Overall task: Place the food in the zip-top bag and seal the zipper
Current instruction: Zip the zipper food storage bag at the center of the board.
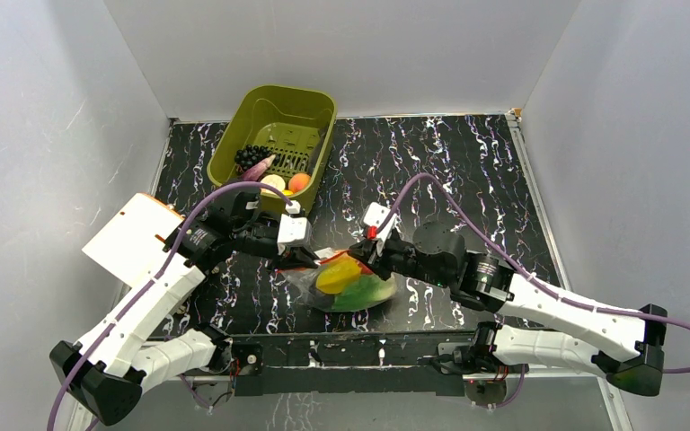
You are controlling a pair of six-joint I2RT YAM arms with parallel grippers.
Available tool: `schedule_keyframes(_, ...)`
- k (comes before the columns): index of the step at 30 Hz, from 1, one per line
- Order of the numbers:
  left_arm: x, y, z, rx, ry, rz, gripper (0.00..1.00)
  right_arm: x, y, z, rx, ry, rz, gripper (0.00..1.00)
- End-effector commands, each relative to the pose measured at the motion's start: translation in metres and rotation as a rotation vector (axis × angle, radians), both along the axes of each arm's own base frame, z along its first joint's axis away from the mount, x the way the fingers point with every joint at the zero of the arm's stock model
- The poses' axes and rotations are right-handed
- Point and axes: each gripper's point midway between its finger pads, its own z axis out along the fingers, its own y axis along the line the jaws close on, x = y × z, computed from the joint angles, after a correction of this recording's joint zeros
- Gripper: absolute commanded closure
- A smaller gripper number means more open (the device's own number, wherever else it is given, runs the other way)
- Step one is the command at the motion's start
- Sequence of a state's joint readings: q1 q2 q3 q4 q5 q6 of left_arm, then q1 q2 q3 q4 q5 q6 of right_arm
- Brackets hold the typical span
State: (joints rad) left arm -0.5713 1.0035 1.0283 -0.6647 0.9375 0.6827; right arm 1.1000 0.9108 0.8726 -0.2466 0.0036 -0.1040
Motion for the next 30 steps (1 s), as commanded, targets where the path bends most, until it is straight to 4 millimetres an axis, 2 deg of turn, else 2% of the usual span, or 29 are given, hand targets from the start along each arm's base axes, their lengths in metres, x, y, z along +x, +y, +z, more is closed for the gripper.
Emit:
schedule_keyframes(1, -0.011, 0.014, -0.004, 0.056, 0.012, 0.011, 1.00, 0.023, -0.019, 0.056, 0.152, -0.115, -0.155, 1.00)
schedule_keyframes(22, -0.007, 0.027, -0.009, 0.110, -0.015, 0.091, 1.00, 0.035, -0.059, 0.079, 0.203, -0.160, -0.327, 1.00)
schedule_keyframes(30, -0.007, 0.033, -0.011, 0.134, -0.027, 0.114, 1.00, 0.037, -0.074, 0.082, 0.200, -0.166, -0.381, 1.00)
